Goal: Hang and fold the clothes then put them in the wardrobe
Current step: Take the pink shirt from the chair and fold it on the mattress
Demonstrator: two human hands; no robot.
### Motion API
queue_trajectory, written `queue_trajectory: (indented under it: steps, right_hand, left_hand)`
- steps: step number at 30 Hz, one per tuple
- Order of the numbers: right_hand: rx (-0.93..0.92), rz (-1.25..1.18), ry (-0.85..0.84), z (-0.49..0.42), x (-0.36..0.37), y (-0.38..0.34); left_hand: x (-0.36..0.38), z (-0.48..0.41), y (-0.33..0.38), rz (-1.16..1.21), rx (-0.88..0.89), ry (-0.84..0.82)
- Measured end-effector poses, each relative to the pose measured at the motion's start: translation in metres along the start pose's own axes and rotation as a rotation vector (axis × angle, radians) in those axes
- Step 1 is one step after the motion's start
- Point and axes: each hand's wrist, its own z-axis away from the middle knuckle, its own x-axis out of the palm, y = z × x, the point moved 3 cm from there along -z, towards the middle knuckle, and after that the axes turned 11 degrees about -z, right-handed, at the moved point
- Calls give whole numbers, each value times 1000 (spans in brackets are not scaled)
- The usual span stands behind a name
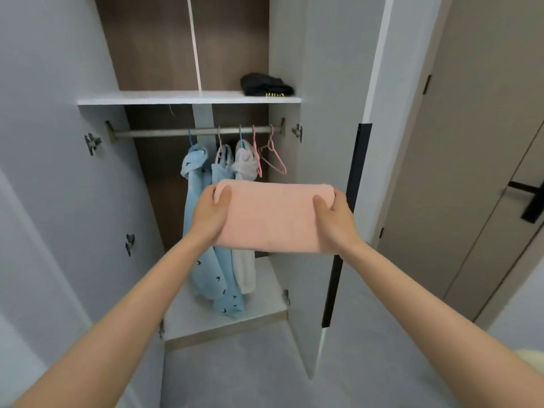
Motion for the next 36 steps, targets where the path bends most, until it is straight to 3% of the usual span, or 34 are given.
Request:
queue_trajectory:
  steps: [22,29,36]
  right_hand:
    - [-112,-254,-82,-244,98,-71]
    - [-126,-338,-46,-321,163,-85]
    - [-153,-315,-110,-406,248,-92]
  left_hand:
    - [-39,-216,50,-80,29,270]
    - [-71,-308,44,-172,64,313]
    - [-103,-428,9,-223,106,297]
